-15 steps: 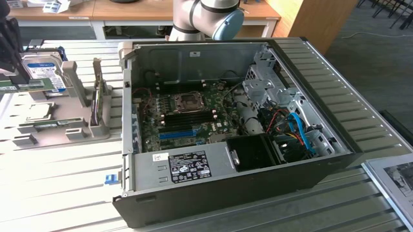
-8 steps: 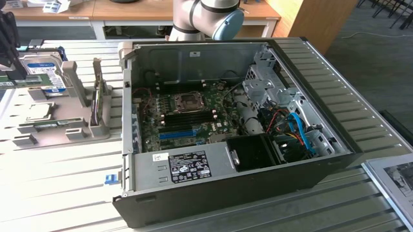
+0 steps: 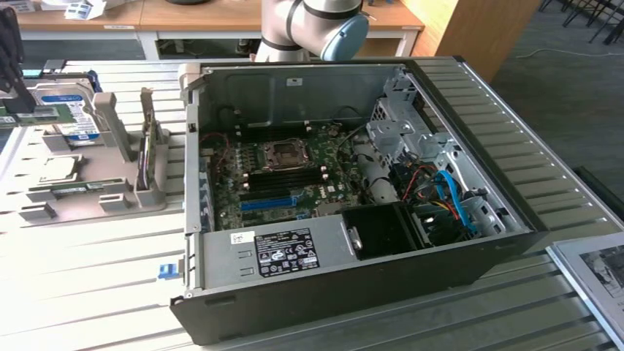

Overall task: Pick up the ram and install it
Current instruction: 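Pick up the ram and move it above insertion slot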

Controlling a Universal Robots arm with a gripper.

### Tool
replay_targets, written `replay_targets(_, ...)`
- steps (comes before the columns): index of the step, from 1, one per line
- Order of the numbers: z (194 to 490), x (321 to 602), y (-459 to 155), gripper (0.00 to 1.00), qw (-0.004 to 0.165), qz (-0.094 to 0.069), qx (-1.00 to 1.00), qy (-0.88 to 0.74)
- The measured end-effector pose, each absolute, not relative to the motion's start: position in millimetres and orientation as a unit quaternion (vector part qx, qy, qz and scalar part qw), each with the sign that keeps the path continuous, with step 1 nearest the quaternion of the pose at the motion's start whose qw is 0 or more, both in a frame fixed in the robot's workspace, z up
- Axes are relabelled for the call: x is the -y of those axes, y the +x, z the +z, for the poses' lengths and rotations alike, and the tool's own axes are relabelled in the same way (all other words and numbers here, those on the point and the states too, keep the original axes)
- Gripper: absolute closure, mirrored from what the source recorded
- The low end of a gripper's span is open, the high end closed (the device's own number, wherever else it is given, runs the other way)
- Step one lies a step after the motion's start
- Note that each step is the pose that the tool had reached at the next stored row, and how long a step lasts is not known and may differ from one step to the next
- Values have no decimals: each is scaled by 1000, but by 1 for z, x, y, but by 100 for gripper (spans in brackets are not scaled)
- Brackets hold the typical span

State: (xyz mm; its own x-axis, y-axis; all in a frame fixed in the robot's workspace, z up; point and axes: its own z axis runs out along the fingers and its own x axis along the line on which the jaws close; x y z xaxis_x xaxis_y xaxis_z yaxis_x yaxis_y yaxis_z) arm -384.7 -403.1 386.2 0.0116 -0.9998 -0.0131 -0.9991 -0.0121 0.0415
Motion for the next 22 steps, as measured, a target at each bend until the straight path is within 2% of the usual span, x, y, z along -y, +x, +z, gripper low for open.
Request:
replay_targets(13, 403, 403, -385, 88, 10, -19, 703, 711)
replay_targets(22, 404, 403, -383, 88, 10, -19, 703, 711)
